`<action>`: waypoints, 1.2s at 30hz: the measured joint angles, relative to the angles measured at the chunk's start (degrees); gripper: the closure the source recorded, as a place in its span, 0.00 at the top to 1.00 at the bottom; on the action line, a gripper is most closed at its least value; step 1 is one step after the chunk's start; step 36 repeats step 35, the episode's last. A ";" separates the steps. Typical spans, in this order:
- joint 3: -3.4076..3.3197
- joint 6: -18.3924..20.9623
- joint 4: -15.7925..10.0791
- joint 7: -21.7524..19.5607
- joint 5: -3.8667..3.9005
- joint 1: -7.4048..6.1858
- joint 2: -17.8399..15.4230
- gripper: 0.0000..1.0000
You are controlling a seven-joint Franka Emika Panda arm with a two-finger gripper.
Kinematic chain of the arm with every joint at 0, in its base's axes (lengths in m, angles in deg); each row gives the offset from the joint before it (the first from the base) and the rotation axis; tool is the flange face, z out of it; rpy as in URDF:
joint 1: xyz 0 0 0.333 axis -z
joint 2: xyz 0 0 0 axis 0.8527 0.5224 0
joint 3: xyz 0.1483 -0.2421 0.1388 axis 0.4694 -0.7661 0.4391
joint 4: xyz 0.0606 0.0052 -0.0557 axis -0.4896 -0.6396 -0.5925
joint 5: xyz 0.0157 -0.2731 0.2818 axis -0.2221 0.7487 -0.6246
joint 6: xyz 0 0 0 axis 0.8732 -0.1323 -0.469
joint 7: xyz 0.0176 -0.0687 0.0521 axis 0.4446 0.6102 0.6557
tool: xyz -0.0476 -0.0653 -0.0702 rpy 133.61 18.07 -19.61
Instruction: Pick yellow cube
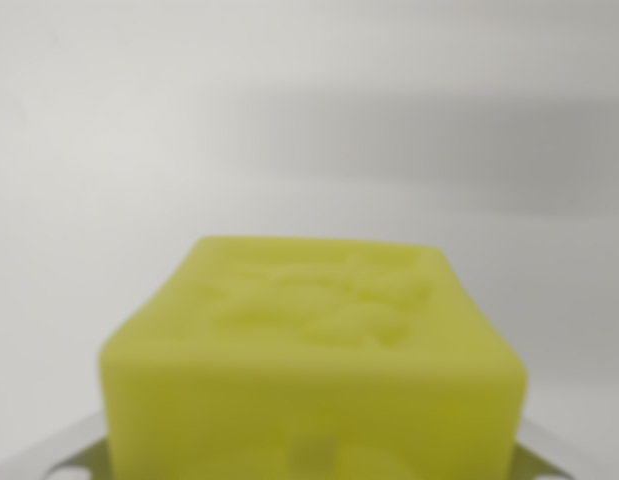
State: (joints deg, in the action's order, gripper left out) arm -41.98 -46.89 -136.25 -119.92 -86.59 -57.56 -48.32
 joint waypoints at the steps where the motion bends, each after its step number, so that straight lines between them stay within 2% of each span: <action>1: 0.00 0.32 0.09 0.00 0.00 0.00 -0.24 0.00; 25: 0.00 7.96 2.93 -0.07 0.10 0.00 -5.06 0.00; 36: 0.00 8.30 3.08 -0.08 0.11 0.01 -5.24 0.00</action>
